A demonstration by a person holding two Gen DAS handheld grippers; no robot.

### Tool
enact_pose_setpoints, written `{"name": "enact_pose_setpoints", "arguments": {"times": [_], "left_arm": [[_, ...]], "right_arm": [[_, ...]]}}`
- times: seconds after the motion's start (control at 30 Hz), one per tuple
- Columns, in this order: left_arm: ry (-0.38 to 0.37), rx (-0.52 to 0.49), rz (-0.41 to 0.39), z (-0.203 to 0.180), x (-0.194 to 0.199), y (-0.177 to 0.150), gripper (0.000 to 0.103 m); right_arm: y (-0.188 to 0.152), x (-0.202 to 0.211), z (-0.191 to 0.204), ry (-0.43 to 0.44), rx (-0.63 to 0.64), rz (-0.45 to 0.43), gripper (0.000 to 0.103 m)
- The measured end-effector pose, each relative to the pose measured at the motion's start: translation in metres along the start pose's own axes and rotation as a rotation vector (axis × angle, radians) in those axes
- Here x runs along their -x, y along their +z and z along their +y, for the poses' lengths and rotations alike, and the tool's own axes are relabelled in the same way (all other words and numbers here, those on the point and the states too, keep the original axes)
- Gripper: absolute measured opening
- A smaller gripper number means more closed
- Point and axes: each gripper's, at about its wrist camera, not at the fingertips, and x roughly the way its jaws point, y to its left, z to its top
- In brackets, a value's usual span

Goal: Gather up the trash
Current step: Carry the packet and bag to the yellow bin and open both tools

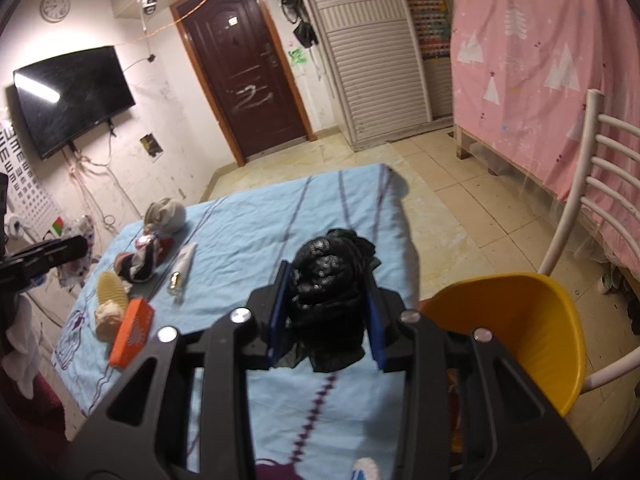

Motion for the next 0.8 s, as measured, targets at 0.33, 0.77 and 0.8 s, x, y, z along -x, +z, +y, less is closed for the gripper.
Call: {"name": "enact_pose_setpoints", "arguments": {"times": [0.33,0.77,0.8], "left_arm": [[-0.053,-0.052,0.015,-0.052,-0.028,0.024,0.032],[-0.130,-0.150,0.074,-0.139,-0.072,0.047,0.032],[-0.138,-0.151,0.079,-0.146,-0.076,0.048,0.032]], "right_arm": [[0.000,0.014,-0.046,-0.038,-0.058,-0.031,0.032],[-0.007,0.029,-0.107,-0.078,-0.142,-0.057,0.032],[-0.007,0.029,-0.109,-0.079,-0.149,-0.059,0.032]]}}
